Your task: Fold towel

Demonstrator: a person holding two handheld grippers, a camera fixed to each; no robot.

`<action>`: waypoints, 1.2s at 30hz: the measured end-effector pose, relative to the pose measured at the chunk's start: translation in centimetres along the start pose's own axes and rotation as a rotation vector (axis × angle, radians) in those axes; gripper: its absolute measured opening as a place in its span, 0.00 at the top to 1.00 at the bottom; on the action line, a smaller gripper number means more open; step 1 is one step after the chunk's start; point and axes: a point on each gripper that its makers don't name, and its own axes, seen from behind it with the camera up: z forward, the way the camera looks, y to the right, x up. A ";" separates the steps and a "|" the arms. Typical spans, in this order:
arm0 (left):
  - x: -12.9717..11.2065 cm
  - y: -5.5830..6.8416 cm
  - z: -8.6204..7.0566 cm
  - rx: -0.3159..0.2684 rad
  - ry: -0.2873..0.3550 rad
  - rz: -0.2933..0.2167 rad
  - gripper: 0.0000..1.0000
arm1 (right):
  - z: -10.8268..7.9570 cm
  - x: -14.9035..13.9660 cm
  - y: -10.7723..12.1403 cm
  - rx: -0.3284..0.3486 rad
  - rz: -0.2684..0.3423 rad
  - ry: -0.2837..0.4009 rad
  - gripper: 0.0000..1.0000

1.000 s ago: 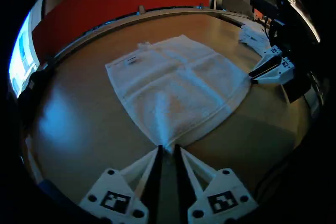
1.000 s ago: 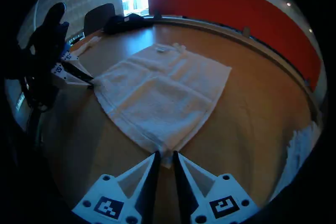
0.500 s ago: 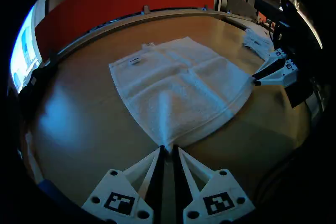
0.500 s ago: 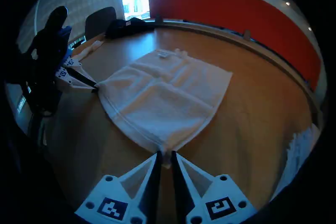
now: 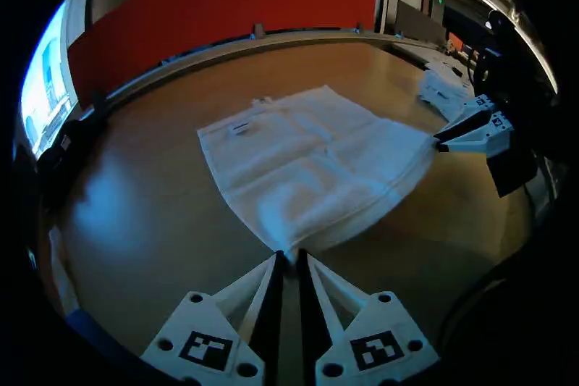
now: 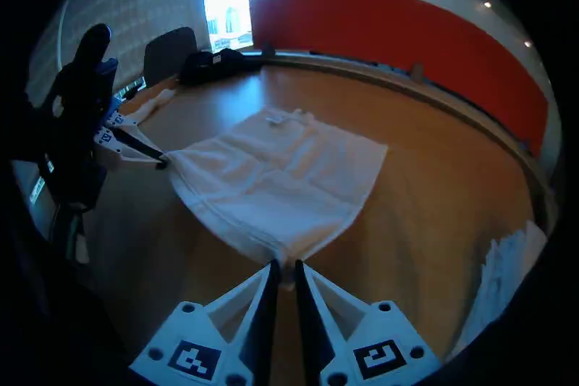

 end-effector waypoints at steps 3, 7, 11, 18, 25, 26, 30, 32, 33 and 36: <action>0.6 0.1 -0.8 0.001 0.007 -0.006 0.86 | -0.7 1.0 0.1 -0.003 -0.006 0.016 0.83; 1.2 0.2 -1.7 0.003 0.009 -0.006 0.86 | -1.7 2.2 0.0 0.000 -0.020 0.031 0.83; 1.7 0.3 -2.7 0.006 0.007 -0.006 0.86 | -2.7 3.1 -0.3 0.004 -0.033 0.044 0.83; 2.6 0.5 -4.1 -0.002 -0.002 -0.023 0.86 | -4.5 4.7 -0.9 0.012 -0.024 0.067 0.84; 3.5 0.9 -5.7 -0.008 -0.004 -0.035 0.86 | -6.2 5.8 -1.5 0.023 -0.029 0.080 0.83; 3.6 0.9 -6.0 -0.009 -0.004 -0.035 0.86 | -6.5 6.0 -1.5 0.024 -0.030 0.081 0.84; 4.0 1.2 -6.7 -0.013 -0.005 -0.025 0.86 | -7.4 6.4 -1.7 0.031 -0.035 0.082 0.84; 4.1 1.3 -7.1 -0.016 -0.005 -0.019 0.86 | -7.8 6.6 -1.8 0.033 -0.039 0.082 0.84; 4.1 1.3 -7.2 -0.017 -0.006 -0.018 0.86 | -7.9 6.6 -1.9 0.035 -0.041 0.081 0.84; 4.3 1.5 -7.5 -0.019 -0.008 -0.017 0.86 | -8.3 6.7 -2.0 0.037 -0.044 0.080 0.84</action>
